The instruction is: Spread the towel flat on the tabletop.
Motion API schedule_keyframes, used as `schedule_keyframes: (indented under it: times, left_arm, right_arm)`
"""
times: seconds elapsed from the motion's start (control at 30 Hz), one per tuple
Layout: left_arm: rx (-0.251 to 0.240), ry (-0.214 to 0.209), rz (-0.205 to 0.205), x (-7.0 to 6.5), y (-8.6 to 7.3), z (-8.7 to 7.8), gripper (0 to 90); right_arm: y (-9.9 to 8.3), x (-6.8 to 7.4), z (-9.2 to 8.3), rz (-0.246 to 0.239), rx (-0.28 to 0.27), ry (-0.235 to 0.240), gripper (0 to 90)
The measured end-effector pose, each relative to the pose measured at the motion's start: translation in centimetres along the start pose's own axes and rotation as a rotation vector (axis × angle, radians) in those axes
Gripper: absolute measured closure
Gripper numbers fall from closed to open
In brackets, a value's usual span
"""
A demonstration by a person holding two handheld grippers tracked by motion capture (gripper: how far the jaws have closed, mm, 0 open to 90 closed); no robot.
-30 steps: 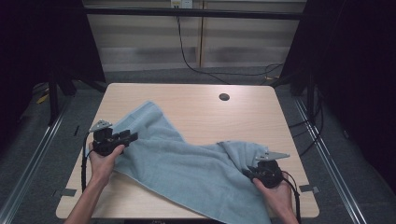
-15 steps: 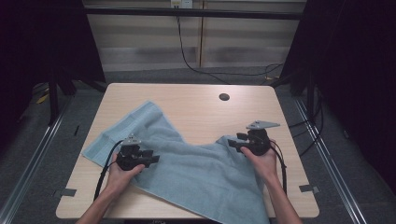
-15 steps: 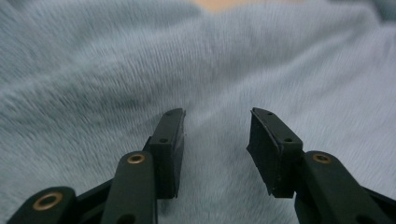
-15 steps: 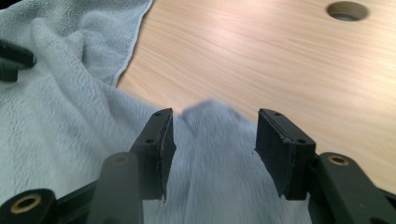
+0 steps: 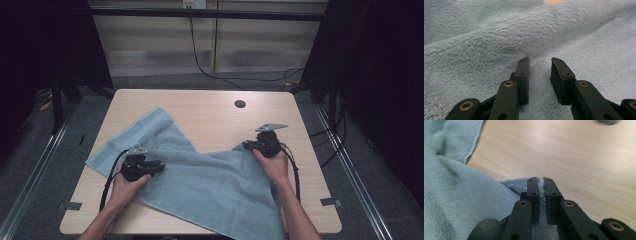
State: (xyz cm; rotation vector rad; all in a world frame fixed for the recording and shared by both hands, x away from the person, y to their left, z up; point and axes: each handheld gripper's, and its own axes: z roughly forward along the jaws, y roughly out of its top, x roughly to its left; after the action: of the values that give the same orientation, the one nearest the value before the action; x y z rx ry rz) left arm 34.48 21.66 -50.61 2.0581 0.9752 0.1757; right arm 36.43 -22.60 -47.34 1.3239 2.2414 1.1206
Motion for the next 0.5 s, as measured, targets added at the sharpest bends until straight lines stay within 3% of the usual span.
schedule_keyframes:
  times: [0.13, 0.23, 0.37, 0.5]
  left_arm:
    - [-0.005, 0.033, -0.016, 0.9, 0.0, -0.3, 68.5]
    - [-0.007, 0.049, -0.019, 1.4, 0.0, -0.5, 70.7]
    - [-0.01, 0.052, -0.038, 1.5, 0.0, -0.5, 70.5]
    - [0.0, 0.047, -0.028, 0.8, 0.1, -0.4, 60.1]
  right_arm:
    - [-0.2, -2.9, -3.9, 0.074, -0.088, -0.103, 84.9]
    - [-0.7, -3.8, -5.6, 0.097, -0.104, -0.101, 84.8]
    - [-2.5, -2.4, -6.1, 0.047, -0.022, -0.098, 84.6]
    - [-6.0, -0.5, -5.7, 0.03, 0.047, -0.044, 84.2]
